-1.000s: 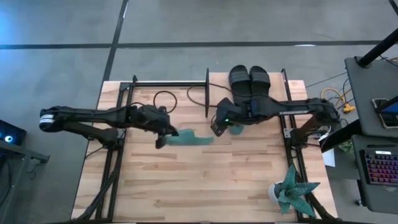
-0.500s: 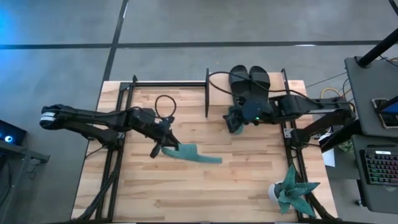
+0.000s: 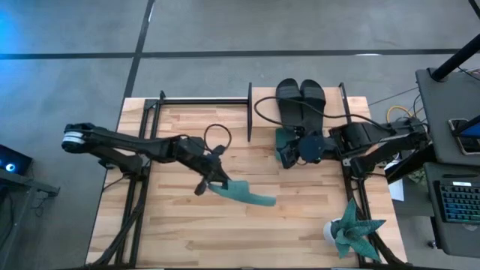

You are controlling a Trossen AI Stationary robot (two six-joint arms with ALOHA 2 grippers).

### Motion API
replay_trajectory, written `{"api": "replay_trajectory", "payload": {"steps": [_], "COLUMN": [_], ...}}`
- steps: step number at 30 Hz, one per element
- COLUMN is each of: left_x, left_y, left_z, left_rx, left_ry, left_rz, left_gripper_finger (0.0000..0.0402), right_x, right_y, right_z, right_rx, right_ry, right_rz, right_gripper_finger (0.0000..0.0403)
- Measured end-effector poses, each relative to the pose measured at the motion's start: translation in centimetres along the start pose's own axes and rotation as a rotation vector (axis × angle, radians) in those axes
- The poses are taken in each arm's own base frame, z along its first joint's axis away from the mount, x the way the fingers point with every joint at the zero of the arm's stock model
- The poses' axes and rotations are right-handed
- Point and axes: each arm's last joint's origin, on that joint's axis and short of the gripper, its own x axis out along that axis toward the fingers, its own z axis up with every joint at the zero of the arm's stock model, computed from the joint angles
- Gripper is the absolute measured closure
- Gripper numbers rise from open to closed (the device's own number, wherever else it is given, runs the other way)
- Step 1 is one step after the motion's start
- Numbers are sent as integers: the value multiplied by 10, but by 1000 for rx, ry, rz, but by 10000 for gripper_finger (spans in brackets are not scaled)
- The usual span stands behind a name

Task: Pick and place slides into the shelf
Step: Put the green slipper under the shelf

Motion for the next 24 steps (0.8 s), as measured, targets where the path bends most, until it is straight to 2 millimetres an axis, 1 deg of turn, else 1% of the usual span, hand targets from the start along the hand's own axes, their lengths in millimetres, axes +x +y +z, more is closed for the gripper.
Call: {"api": "replay_trajectory", "payload": {"steps": [7,10,14,16,19,24], "left_x": [33,51,72,78,80,79], "left_y": [12,19,28,31,35,37], "left_z": [2,-3,-7,-5,0,9], "left_rx": [91,118,172,223,279,339], "left_ry": [61,108,160,168,174,162], "left_rz": [5,7,76,110,191,217], "left_gripper_finger": [402,402,402,401,401,402], "right_x": [-2,1,9,14,22,28], "right_y": [3,5,8,10,13,16], "right_z": [-6,-9,-13,-15,-19,-22], "right_rx": [21,29,23,21,14,26], "right_ry": [2,8,20,27,43,70], "right_rz": [7,0,-24,-39,-55,-66], "right_gripper_finger": [184,184,184,184,184,184]}}
